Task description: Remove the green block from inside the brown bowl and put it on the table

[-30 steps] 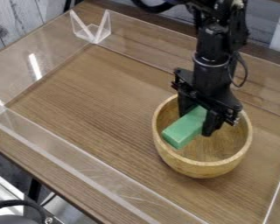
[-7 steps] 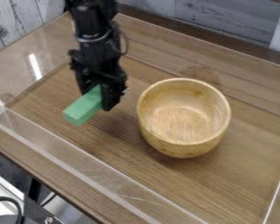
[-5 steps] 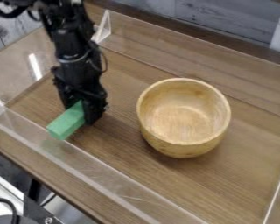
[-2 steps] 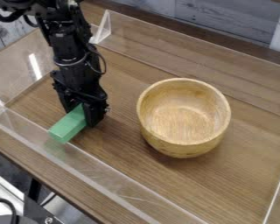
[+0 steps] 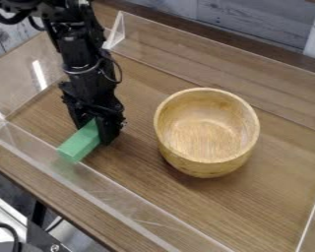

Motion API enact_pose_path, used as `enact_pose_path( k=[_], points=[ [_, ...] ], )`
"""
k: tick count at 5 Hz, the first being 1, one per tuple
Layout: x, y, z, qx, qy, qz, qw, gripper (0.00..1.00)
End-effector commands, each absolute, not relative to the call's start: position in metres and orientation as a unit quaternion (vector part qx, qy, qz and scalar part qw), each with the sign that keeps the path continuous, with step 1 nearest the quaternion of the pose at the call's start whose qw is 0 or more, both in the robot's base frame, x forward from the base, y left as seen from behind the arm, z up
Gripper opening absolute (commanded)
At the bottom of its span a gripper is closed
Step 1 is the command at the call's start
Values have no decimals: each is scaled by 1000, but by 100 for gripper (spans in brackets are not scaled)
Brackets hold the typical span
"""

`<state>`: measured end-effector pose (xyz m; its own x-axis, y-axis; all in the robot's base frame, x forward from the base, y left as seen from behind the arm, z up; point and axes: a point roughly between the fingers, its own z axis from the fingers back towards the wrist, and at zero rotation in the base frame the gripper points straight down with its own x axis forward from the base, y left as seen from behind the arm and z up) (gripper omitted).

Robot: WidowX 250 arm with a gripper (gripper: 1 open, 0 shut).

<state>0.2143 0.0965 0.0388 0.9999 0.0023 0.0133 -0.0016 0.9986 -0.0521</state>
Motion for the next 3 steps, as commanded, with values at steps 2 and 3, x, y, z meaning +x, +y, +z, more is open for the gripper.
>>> enact_pose_path(
  k=[2,3],
  points=[
    [226,96,53,-22,-31,5,999,0],
    [226,94,51,-25,-29,6,999,0]
  ],
)
